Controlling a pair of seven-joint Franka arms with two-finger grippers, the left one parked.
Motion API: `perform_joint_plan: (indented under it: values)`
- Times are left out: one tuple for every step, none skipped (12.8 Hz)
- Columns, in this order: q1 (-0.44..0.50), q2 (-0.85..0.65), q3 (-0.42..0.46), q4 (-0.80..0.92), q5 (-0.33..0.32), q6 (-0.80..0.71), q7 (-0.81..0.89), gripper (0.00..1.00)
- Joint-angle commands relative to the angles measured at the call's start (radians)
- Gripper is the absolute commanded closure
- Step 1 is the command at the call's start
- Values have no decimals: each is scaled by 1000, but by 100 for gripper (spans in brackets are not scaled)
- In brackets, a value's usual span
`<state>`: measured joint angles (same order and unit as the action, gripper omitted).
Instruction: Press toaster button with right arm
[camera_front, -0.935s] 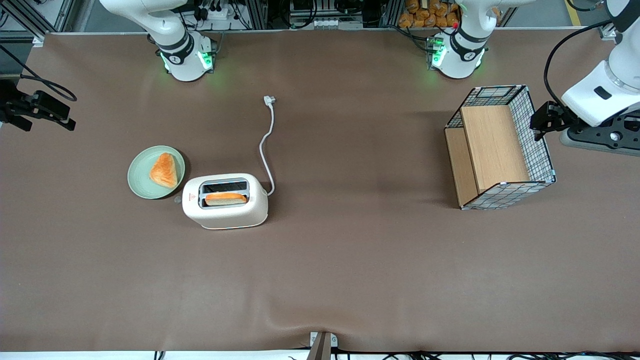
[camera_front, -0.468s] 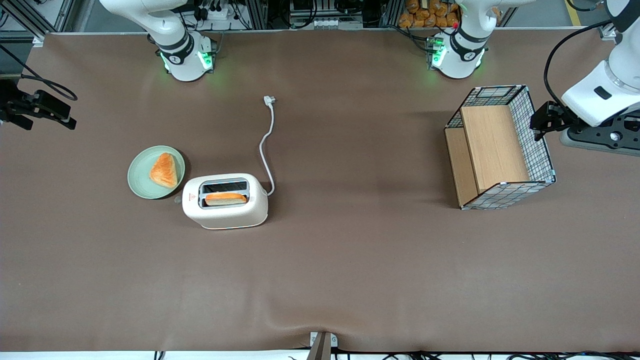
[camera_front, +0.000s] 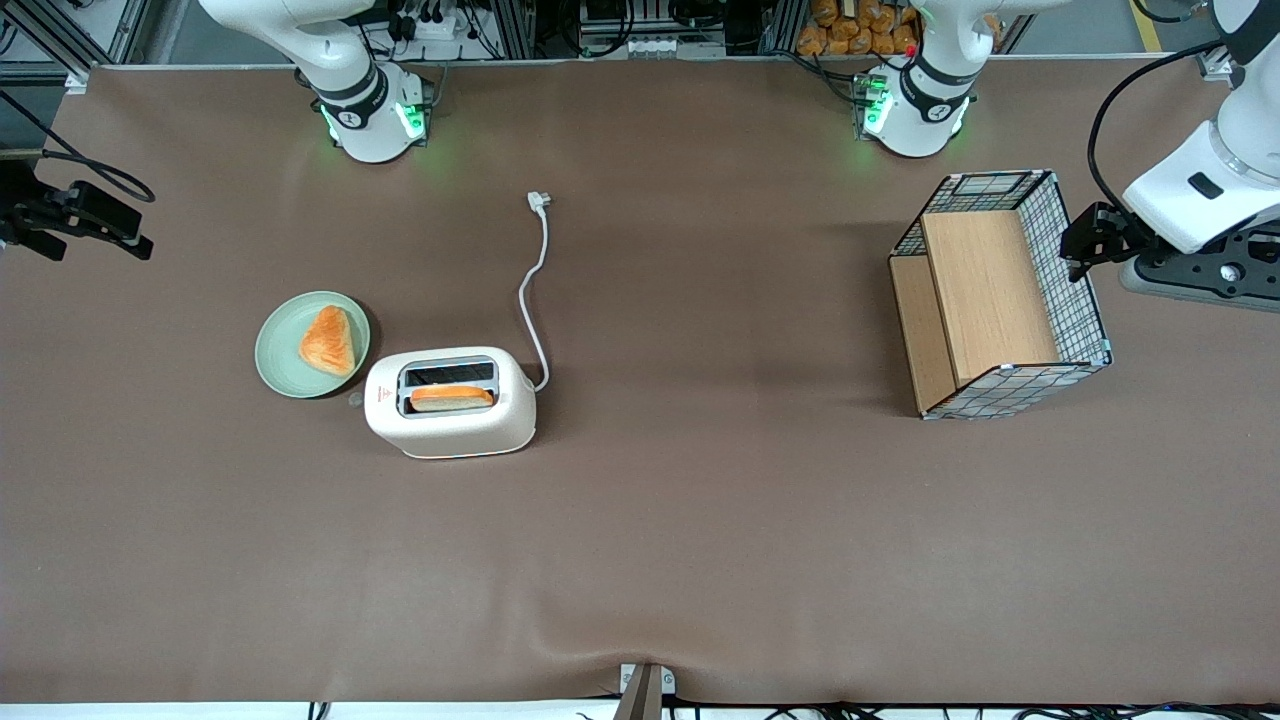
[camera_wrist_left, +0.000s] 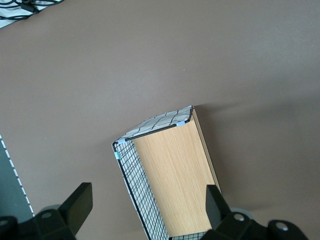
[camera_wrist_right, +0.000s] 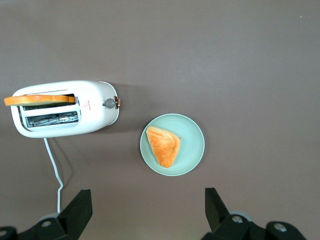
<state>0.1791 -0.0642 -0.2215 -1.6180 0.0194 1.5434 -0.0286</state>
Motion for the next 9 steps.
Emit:
perform_joint_plan:
  values:
    - [5,26,7,12,4,-5,9,15]
    - [11,37,7,10,11,-5,9,44]
    - [11,47,7,10,33,0,7,64]
    - [7,61,7,10,75,1,7,78]
    - [-1,78,5,7,121,10,6,86]
    - [-1,83,5,-2,135,29,6,91]
    - [2,87,5,-20,137,56,6,100]
    - [6,89,5,-42,137,90,6,100]
    - [8,90,7,-66,137,121,6,100]
